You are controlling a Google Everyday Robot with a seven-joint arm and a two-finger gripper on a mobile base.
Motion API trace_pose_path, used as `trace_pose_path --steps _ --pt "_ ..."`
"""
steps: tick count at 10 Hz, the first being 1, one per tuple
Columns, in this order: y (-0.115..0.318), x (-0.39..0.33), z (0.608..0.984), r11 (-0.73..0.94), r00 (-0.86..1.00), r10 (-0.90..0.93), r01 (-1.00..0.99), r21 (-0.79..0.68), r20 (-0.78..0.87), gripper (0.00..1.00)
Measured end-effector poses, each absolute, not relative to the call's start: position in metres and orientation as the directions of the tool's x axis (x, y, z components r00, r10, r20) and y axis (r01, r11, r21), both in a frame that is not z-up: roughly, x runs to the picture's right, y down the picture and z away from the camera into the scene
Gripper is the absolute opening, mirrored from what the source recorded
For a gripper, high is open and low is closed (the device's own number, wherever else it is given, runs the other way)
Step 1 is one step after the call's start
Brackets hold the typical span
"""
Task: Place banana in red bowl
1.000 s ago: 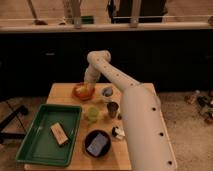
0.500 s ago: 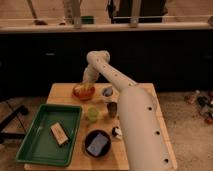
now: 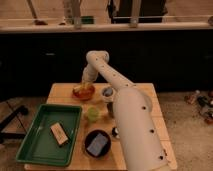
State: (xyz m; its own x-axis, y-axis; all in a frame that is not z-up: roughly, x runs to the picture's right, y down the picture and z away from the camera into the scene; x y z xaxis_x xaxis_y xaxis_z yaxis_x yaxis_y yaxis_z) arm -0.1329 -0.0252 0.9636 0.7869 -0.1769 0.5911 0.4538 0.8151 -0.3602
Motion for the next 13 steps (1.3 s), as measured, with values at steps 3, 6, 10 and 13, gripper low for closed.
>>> trace_pose_path --steps 3,6,10,13 --pt "-0.023 -0.136 0.968 0.813 0.775 -0.151 0.451 -0.369 0.613 0.54" --pt "-0.022 -0.135 0.969 0.815 0.772 -0.136 0.444 -0.373 0.621 0.79" --pt "-0.022 -0.128 0.967 0.822 0.770 -0.125 0.433 -0.369 0.626 0.80" --pt "-0.024 -0.118 0.963 0.835 0.773 -0.118 0.417 -0.359 0.624 0.80"
